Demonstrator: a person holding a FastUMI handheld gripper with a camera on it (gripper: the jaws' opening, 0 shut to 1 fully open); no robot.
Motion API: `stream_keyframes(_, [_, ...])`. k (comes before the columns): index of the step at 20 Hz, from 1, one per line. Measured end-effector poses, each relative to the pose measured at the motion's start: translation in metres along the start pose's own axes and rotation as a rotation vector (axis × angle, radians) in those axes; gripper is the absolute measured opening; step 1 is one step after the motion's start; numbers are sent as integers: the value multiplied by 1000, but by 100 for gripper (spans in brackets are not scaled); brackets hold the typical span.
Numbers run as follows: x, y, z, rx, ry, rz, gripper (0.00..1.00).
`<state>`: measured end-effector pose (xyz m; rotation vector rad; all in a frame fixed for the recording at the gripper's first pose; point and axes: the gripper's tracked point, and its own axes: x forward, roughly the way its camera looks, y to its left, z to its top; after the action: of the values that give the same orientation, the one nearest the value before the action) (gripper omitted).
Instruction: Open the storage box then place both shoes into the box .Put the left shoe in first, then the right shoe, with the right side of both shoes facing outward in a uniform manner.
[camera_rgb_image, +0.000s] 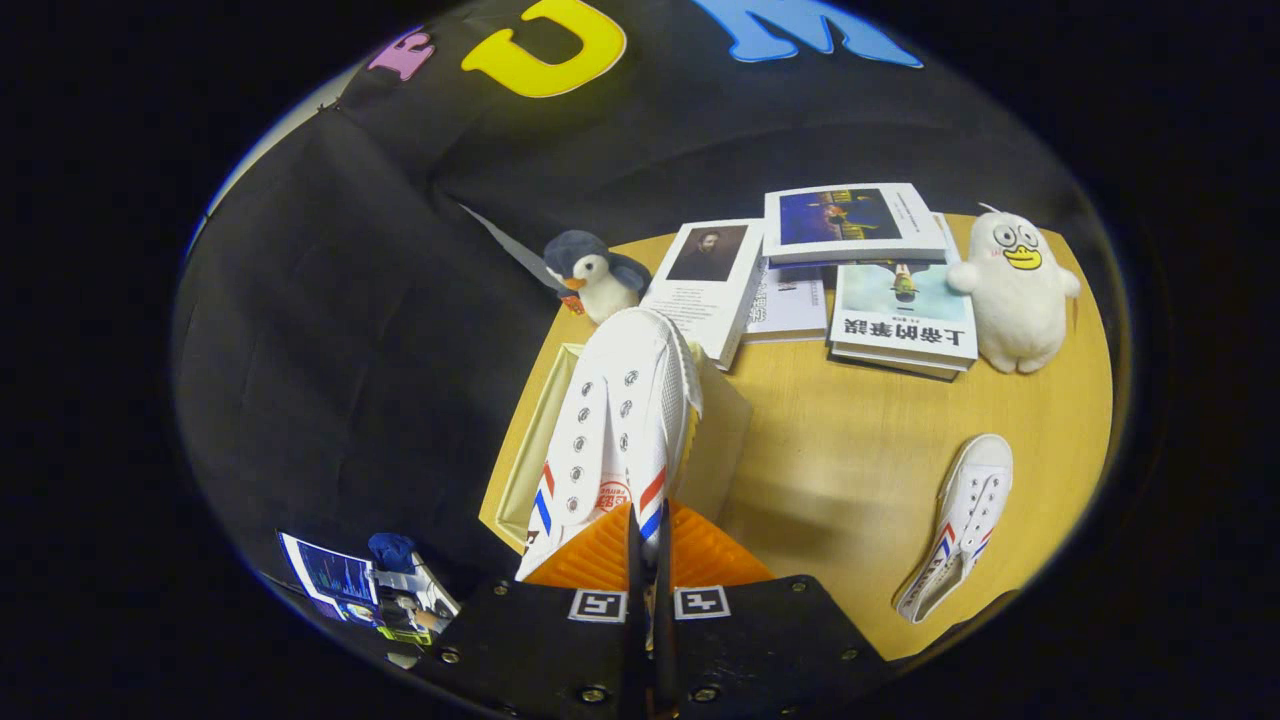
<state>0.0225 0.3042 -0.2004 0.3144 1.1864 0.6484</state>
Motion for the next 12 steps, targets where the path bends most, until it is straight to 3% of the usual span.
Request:
stream_keyframes(5, [33,30,3,-26,35,16,3])
stream_keyframes(12, [84,48,-4,-92,115,-30,3])
